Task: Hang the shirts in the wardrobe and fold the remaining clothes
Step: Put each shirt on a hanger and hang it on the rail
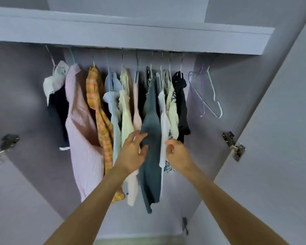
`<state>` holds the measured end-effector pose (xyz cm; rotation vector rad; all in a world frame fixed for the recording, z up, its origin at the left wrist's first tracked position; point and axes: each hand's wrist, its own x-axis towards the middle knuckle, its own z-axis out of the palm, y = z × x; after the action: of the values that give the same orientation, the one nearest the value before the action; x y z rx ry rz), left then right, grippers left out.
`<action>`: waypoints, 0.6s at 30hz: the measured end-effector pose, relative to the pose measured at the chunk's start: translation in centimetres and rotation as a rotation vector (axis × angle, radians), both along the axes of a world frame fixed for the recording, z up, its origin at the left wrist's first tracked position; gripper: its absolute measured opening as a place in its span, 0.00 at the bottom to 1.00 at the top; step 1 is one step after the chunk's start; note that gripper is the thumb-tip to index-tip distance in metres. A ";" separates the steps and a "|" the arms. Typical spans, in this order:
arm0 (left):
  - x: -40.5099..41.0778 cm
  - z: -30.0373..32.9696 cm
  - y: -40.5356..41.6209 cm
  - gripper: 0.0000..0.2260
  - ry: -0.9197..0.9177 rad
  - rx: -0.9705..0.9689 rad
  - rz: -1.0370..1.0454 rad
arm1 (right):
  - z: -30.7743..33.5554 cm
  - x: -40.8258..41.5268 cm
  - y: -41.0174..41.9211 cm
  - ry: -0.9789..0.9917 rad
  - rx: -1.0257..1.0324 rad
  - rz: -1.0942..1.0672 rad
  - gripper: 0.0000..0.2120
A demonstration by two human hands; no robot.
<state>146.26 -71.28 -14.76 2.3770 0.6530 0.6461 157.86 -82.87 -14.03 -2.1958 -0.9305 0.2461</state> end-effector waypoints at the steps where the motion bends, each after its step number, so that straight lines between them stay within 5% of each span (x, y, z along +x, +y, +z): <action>1: -1.6 -0.7 -0.6 0.19 0.006 -0.057 0.044 | -0.7 -1.3 -0.1 0.062 -0.015 0.043 0.14; 9: -19.1 -5.9 -5.8 0.17 0.152 -0.274 0.581 | -6.2 -14.5 1.1 0.204 -0.122 0.552 0.11; 18: -36.2 -10.0 -25.4 0.12 -0.027 -0.490 1.407 | -12.8 -32.1 -5.4 0.228 -0.346 1.265 0.13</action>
<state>110.10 -96.69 -24.78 1.1652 2.1698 0.8711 125.74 -88.30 -26.84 -1.4729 -2.1231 1.2687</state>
